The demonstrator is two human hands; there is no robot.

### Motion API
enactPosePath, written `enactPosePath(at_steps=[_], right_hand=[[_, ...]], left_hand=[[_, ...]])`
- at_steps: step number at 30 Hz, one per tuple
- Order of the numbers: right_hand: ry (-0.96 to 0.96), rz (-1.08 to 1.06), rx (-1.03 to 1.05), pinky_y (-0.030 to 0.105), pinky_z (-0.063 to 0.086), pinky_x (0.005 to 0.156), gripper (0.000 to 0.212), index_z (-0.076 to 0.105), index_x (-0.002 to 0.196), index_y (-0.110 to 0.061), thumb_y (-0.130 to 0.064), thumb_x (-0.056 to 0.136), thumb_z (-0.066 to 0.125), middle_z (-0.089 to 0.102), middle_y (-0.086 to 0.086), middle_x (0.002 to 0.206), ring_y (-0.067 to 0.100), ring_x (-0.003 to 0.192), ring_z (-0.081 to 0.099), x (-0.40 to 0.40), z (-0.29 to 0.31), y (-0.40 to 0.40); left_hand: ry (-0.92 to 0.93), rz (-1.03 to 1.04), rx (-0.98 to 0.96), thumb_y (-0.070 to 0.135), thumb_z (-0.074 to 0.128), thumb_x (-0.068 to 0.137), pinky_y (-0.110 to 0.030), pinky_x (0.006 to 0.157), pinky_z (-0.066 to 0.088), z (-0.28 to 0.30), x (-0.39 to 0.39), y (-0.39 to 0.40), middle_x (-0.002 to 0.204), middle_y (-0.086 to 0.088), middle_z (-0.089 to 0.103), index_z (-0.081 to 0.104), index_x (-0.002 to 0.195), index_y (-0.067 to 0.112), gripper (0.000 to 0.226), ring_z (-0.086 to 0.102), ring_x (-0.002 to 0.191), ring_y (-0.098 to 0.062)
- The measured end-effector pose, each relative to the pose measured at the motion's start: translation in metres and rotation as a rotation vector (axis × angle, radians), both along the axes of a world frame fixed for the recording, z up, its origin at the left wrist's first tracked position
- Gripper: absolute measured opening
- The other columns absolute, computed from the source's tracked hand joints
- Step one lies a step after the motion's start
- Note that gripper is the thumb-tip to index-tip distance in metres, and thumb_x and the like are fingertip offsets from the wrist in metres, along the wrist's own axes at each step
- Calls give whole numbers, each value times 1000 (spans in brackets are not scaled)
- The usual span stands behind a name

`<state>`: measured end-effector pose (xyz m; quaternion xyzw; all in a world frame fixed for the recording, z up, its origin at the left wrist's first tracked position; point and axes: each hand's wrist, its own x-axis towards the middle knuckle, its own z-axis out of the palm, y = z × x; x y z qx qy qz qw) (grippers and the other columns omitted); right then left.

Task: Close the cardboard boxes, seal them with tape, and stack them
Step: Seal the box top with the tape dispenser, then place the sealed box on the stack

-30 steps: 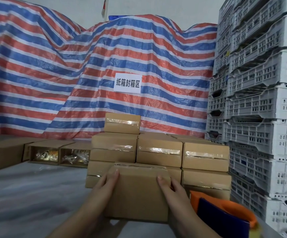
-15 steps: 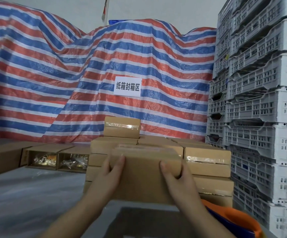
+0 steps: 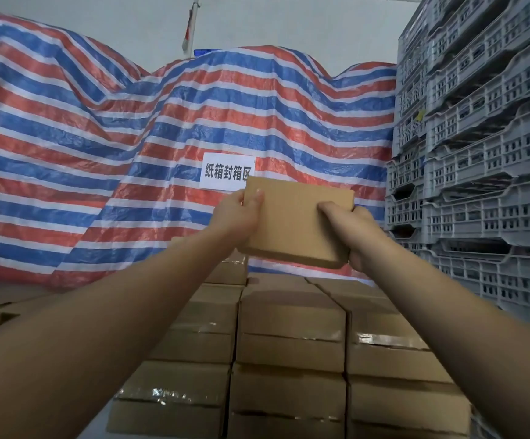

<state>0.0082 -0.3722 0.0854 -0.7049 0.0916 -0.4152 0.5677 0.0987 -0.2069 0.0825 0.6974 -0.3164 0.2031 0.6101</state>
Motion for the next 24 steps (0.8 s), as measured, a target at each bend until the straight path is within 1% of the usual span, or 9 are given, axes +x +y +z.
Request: enactPosePath(at_steps=[3, 6, 12, 15, 17, 18, 19, 21, 24], right_hand=[[79, -102, -43, 38, 49, 84, 60, 44, 136, -10, -44, 92, 66, 56, 5, 114, 26, 100, 58, 33, 5, -27], [188, -186, -109, 45, 49, 98, 69, 43, 142, -6, -51, 93, 62, 55, 13, 133, 34, 115, 57, 61, 9, -47], [417, -178, -160, 62, 53, 88, 68, 32, 151, -11, -51, 99, 51, 49, 20, 141, 46, 113, 58, 99, 22, -69], [561, -143, -217, 61, 55, 78, 47, 53, 117, -7, -50, 103, 43, 58, 21, 108, 44, 93, 63, 116, 24, -73], [655, -116, -223, 58, 55, 73, 48, 50, 90, -8, -52, 103, 40, 56, 18, 91, 40, 78, 61, 129, 24, -77], [690, -110, -231, 57, 55, 72, 48, 50, 88, -8, -53, 103, 41, 56, 18, 92, 40, 79, 61, 136, 23, -80], [720, -109, -245, 58, 56, 72, 48, 51, 93, -6, -52, 103, 42, 58, 19, 96, 41, 84, 63, 143, 23, -83], [769, -122, -271, 60, 57, 73, 44, 49, 106, -6, -50, 103, 44, 57, 22, 108, 44, 99, 64, 156, 22, -89], [827, -109, -284, 49, 58, 49, 43, 49, 108, -9, -51, 103, 41, 57, 21, 106, 41, 89, 65, 168, 15, -97]], left_hand=[[25, 86, 92, 51, 40, 101, -45, 96, 50, 4, 34, -29, 122, -9, 63, 57, 131, 11, 53, 60, 108, -29], [72, 163, 177, 54, 44, 98, -46, 99, 48, 8, 67, -51, 122, -13, 63, 60, 126, 6, 58, 60, 110, -32], [136, 248, 345, 58, 45, 96, -45, 104, 43, 16, 115, -74, 138, -16, 53, 47, 139, 2, 71, 50, 124, -36], [142, 275, 426, 51, 46, 98, -40, 92, 43, 21, 129, -81, 143, -17, 48, 42, 142, 1, 67, 49, 126, -36], [121, 293, 518, 43, 45, 102, -39, 94, 43, 23, 133, -83, 145, -18, 46, 42, 142, -1, 60, 48, 127, -35], [104, 307, 585, 38, 43, 103, -40, 95, 43, 24, 136, -84, 143, -19, 47, 45, 140, -3, 54, 50, 124, -35], [93, 320, 654, 32, 44, 104, -39, 93, 43, 25, 138, -85, 137, -21, 50, 51, 131, -5, 46, 53, 113, -33], [88, 356, 774, 24, 48, 101, -34, 83, 44, 23, 144, -88, 103, -18, 57, 60, 95, -2, 29, 54, 88, -28], [86, 412, 782, 27, 53, 95, -31, 79, 49, 20, 156, -97, 76, -7, 48, 46, 69, 7, 34, 54, 83, -25]])
